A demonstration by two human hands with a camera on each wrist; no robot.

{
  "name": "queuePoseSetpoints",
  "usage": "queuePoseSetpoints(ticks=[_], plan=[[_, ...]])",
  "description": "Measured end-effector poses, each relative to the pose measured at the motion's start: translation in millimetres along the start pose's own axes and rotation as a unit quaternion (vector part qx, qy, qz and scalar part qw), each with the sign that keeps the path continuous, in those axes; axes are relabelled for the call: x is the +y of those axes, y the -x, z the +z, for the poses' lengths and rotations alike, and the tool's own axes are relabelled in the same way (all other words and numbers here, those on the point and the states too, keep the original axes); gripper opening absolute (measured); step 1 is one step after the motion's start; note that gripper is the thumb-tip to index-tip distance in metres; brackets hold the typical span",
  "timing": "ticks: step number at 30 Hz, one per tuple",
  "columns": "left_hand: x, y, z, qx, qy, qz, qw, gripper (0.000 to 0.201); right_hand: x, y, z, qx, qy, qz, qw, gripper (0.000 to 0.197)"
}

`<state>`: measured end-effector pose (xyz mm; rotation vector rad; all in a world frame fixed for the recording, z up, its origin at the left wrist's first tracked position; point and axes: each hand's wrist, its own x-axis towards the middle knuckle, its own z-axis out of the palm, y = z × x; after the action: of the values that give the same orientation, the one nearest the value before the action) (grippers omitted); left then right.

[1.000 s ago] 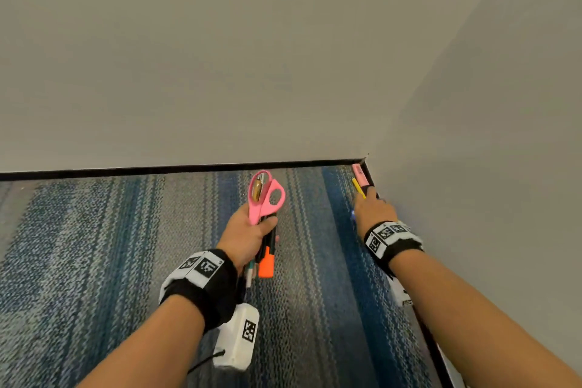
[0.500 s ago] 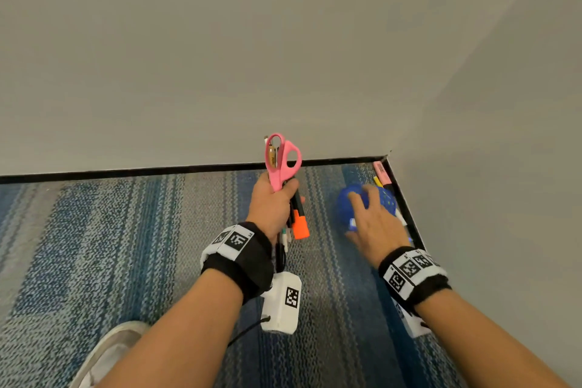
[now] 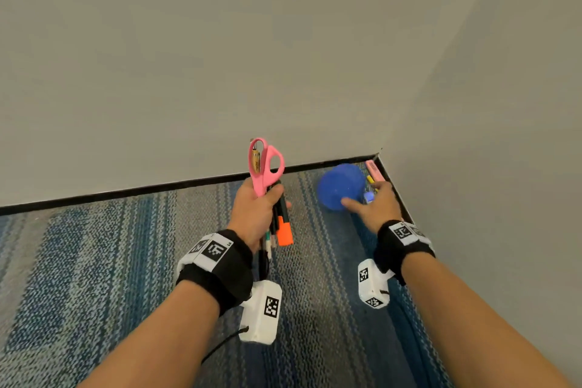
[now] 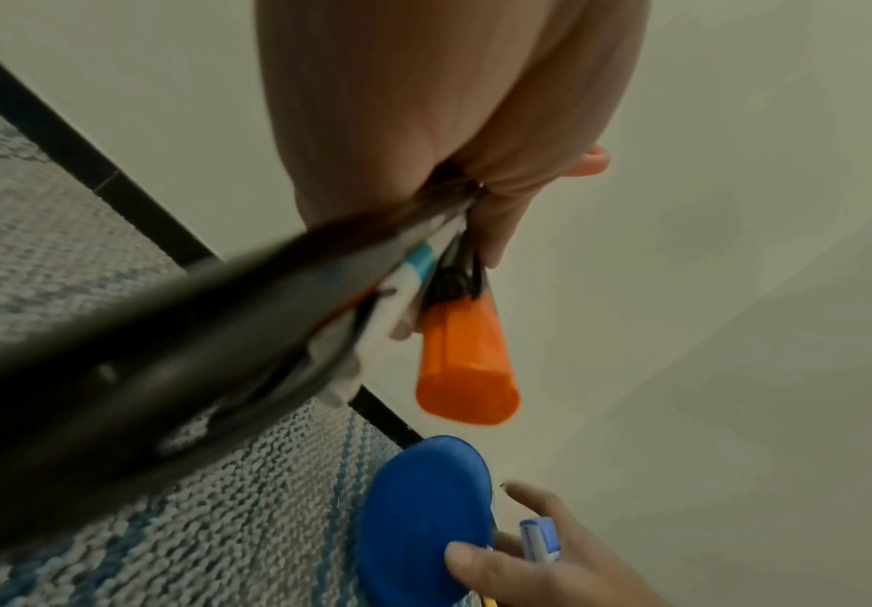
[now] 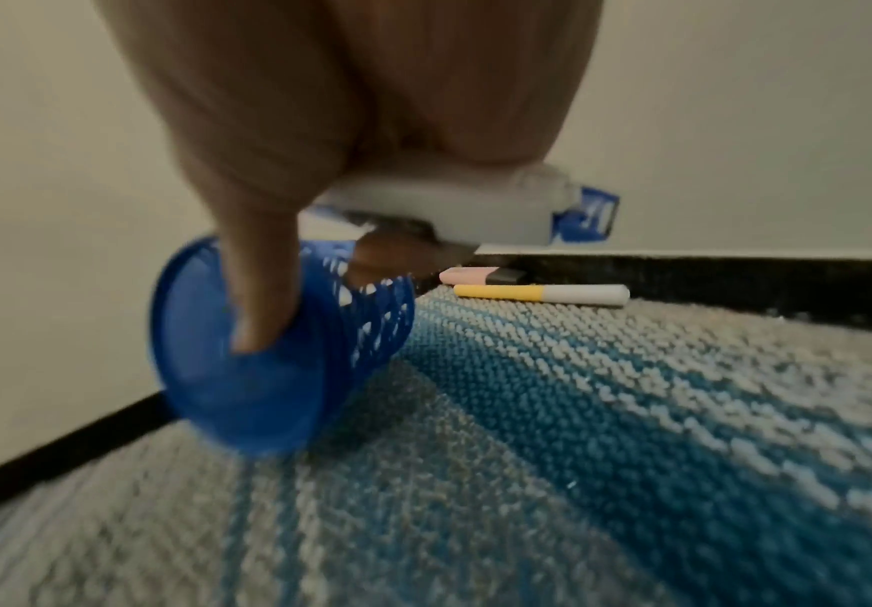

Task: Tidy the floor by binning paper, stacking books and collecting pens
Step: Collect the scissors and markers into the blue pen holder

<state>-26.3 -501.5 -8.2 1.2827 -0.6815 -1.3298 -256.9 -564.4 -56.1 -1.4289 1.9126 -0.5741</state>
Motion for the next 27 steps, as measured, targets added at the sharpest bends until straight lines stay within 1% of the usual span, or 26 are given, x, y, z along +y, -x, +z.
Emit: queuePoseSetpoints(ticks=[1, 2, 3, 4, 5, 6, 7, 8, 9, 10, 11, 13, 14, 16, 19, 21, 23, 24, 27], plan=[[0.6, -1.4, 0.8, -0.003, 0.004, 0.001, 1.000, 0.013, -1.1, 3.2, 0.7, -0.056, 0.014, -0.034, 0.998, 0.085], [0.7, -2.1, 1.4, -0.007, 0.003, 0.002, 1.000, 0.014, -2.3, 6.5, 2.1, -0.105, 0.026, -0.068, 0.992, 0.087], [0.1, -3.1, 1.2, -0.009, 0.001, 0.003, 1.000, 0.014, -2.8, 9.4, 5.2, -0.128, 0.027, -0.095, 0.987, 0.076], [-0.4, -4.0, 0.3, -0.009, 0.000, 0.004, 1.000, 0.015, -5.7, 12.5, 10.0, -0.120, 0.015, -0.109, 0.987, 0.058], [-1.7, -5.0, -1.4, -0.007, 0.000, 0.004, 1.000, 0.016, -9.5, 14.4, 15.8, -0.092, 0.001, -0.117, 0.989, 0.043], [-2.8, -5.7, -3.7, -0.002, 0.000, 0.004, 1.000, 0.016, -12.1, 12.8, 22.0, -0.060, 0.001, -0.120, 0.991, 0.040], [-4.0, -6.3, -7.3, 0.003, -0.006, 0.006, 1.000, 0.016, -15.9, 10.4, 28.2, -0.043, 0.018, -0.119, 0.992, 0.048], [-4.3, -6.5, -11.1, 0.009, -0.014, 0.009, 1.000, 0.016, -21.0, 6.5, 34.1, -0.049, 0.044, -0.112, 0.992, 0.066], [-4.2, -7.2, -16.0, 0.015, -0.021, 0.012, 1.000, 0.017, -27.1, 2.7, 39.9, -0.073, 0.064, -0.104, 0.990, 0.089], [-3.4, -7.4, -21.2, 0.021, -0.024, 0.014, 0.999, 0.018, -33.6, -1.0, 45.4, -0.104, 0.072, -0.102, 0.987, 0.106], [-2.1, -7.8, -26.7, 0.028, -0.025, 0.015, 0.999, 0.017, -41.1, -3.6, 50.1, -0.132, 0.074, -0.105, 0.983, 0.115], [1.7, -9.4, -37.1, 0.043, -0.021, 0.016, 0.999, 0.011, -54.8, -9.2, 57.8, -0.183, 0.085, -0.126, 0.971, 0.119], [4.9, -9.8, -41.0, 0.047, -0.017, 0.017, 0.999, 0.009, -61.4, -10.3, 60.9, -0.208, 0.100, -0.141, 0.963, 0.115], [10.3, -11.7, -47.0, 0.056, -0.012, 0.028, 0.998, 0.010, -73.3, -5.8, 68.0, -0.235, 0.153, -0.177, 0.943, 0.094], [20.6, -15.4, -49.3, 0.066, 0.006, 0.059, 0.996, 0.009, -77.5, 20.1, 79.2, -0.212, 0.208, -0.277, 0.914, 0.056], [26.0, -20.2, -46.1, 0.079, 0.026, 0.081, 0.993, 0.007, -69.8, 44.4, 84.4, -0.187, 0.246, -0.347, 0.886, 0.038], [26.8, -25.6, -39.8, 0.096, 0.048, 0.103, 0.989, 0.006, -56.4, 63.7, 86.5, -0.172, 0.284, -0.377, 0.865, 0.032], [24.1, -28.4, -35.5, 0.102, 0.059, 0.109, 0.987, 0.007, -49.4, 69.9, 87.0, -0.163, 0.297, -0.380, 0.861, 0.031], [-2.5, -30.6, -25.7, 0.113, 0.058, 0.100, 0.987, 0.008, -30.7, 78.0, 87.0, -0.128, 0.295, -0.373, 0.870, 0.034]])
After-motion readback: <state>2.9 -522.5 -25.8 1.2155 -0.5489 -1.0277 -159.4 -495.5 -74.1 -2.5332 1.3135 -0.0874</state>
